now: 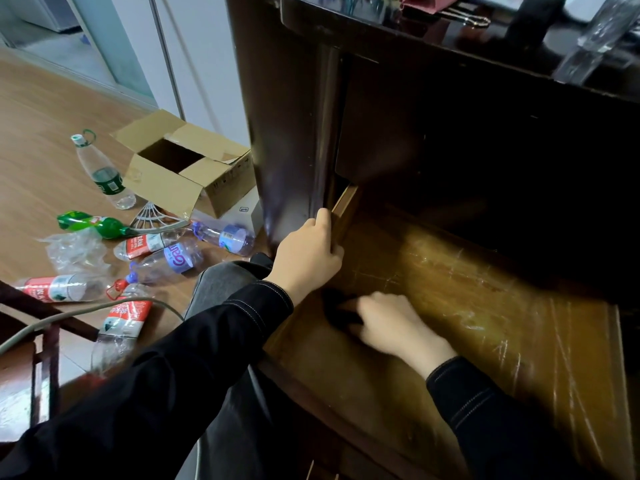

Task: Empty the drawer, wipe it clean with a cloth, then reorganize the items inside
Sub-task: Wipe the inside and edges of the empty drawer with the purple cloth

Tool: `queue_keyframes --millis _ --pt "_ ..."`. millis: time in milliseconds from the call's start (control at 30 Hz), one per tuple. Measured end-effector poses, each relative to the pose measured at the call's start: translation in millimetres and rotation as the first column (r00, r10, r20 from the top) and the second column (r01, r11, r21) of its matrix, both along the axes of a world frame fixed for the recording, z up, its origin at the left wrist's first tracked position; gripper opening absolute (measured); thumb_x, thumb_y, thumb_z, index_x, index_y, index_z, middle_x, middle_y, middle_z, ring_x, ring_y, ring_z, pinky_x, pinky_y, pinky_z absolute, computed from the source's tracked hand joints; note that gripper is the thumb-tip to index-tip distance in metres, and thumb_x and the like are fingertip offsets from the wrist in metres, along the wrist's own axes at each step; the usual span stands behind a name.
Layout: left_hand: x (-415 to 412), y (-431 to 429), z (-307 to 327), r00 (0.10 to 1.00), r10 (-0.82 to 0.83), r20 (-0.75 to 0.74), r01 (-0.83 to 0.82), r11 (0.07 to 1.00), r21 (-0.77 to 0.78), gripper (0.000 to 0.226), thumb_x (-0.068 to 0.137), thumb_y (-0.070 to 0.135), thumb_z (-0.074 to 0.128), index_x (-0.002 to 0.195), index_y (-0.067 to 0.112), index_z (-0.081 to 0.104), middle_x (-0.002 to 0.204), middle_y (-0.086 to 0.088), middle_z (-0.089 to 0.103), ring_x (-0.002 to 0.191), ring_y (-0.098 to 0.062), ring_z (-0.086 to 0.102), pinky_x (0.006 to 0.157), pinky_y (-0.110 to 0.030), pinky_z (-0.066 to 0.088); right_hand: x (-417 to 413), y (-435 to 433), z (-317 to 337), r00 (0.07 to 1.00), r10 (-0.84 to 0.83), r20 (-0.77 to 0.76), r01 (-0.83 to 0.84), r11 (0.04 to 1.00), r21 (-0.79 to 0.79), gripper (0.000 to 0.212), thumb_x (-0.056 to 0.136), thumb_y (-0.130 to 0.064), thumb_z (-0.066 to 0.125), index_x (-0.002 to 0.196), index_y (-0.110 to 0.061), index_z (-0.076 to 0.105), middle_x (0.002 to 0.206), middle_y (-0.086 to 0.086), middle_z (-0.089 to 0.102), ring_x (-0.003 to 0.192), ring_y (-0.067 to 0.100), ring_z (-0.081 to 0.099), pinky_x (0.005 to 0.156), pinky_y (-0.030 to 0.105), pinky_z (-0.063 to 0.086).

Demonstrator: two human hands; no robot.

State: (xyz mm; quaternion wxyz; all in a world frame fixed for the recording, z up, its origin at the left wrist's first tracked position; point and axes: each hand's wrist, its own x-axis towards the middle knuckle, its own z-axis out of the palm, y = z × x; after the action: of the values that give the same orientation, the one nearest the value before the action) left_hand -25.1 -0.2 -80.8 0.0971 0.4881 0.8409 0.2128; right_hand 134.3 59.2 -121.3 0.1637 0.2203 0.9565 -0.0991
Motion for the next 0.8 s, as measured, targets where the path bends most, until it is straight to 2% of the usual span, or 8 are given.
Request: queue_keyframes --millis 100,267,333,400,500,667,733,800 --pt "1.1 -0.4 1.1 1.000 -0.008 0.007 0.008 1.000 0.006 0.043 0.094 0.031 0.056 0.129 0.014 0.038 0.102 -0.007 0.059 0.088 -0.030 0.063 0.077 -0.043 0.056 -0.9 -8.2 -2.2 0.999 -0.007 -0.041 0.010 0.998 0.061 0.031 0.096 -0.023 0.059 0.127 -0.023 0.063 0.099 0.002 0.068 0.083 0.022 0.067 0.069 0.032 0.051" --pt "1.1 -1.3 0.9 1.000 -0.012 -0.007 0.012 1.000 0.020 0.040 0.095 0.030 0.054 0.127 0.013 0.038 0.101 -0.007 0.059 0.085 -0.030 0.062 0.072 -0.039 0.054 10.4 -44.5 -11.3 0.980 0.193 0.048 -0.178 0.959 -0.222 0.036 0.097 -0.025 0.054 0.132 -0.029 0.059 0.106 0.004 0.069 0.095 0.025 0.065 0.082 0.034 0.053" --pt "1.3 -1.0 1.0 1.000 -0.015 0.002 0.015 1.000 0.014 0.040 0.095 0.029 0.054 0.127 0.013 0.038 0.104 -0.008 0.060 0.087 -0.032 0.063 0.077 -0.043 0.055 3.6 -23.4 -9.4 0.995 0.091 0.033 -0.082 0.976 -0.203 0.040 0.096 -0.029 0.056 0.136 -0.036 0.058 0.111 -0.002 0.069 0.092 0.021 0.066 0.079 0.031 0.053" --pt "1.1 -1.0 1.3 1.000 -0.017 0.009 0.017 1.000 0.013 0.040 0.094 0.030 0.054 0.127 0.013 0.038 0.104 -0.009 0.060 0.089 -0.033 0.063 0.079 -0.045 0.055 -2.7 1.2 -5.2 0.998 -0.053 -0.015 0.052 0.994 -0.098 0.041 0.098 -0.029 0.057 0.138 -0.039 0.055 0.113 -0.003 0.070 0.086 0.018 0.066 0.078 0.032 0.056" --pt "2.4 -1.2 1.3 1.000 -0.015 0.004 0.014 1.000 0.021 0.035 0.094 0.029 0.054 0.121 0.012 0.039 0.102 -0.009 0.060 0.089 -0.035 0.062 0.078 -0.045 0.054 -3.0 7.4 -7.3 0.993 -0.079 -0.092 0.086 0.994 0.069 0.040 0.099 -0.025 0.057 0.138 -0.031 0.057 0.109 0.002 0.070 0.086 0.023 0.069 0.078 0.039 0.058" --pt "1.0 0.2 -0.8 1.000 -0.015 0.009 0.015 1.000 0.022 0.035 0.094 0.030 0.053 0.122 0.013 0.039 0.102 -0.008 0.060 0.088 -0.034 0.063 0.077 -0.046 0.055 4.8 -34.4 -23.7 0.996 0.091 -0.010 -0.092 0.984 -0.152 0.040 0.093 -0.028 0.058 0.133 -0.032 0.059 0.107 0.001 0.069 0.096 0.025 0.066 0.074 0.032 0.048" --pt "1.0 0.6 -2.7 1.000 -0.010 -0.004 0.010 0.999 0.037 0.035 0.093 0.029 0.054 0.120 0.013 0.039 0.101 -0.009 0.059 0.087 -0.036 0.062 0.074 -0.044 0.053 -2.7 -22.5 -23.8 1.000 -0.008 -0.015 0.006 0.991 -0.136 0.038 0.095 -0.033 0.060 0.133 -0.033 0.059 0.111 0.001 0.069 0.098 0.024 0.066 0.075 0.031 0.048" --pt "1.0 1.3 -4.0 1.000 -0.010 -0.012 0.010 0.999 0.049 0.035 0.092 0.028 0.055 0.118 0.012 0.039 0.100 -0.010 0.059 0.087 -0.038 0.062 0.072 -0.042 0.050 -12.7 2.7 -17.2 0.986 -0.162 -0.049 0.161 0.987 -0.019 0.039 0.097 -0.035 0.060 0.136 -0.031 0.057 0.117 0.002 0.068 0.099 0.024 0.067 0.082 0.036 0.054"
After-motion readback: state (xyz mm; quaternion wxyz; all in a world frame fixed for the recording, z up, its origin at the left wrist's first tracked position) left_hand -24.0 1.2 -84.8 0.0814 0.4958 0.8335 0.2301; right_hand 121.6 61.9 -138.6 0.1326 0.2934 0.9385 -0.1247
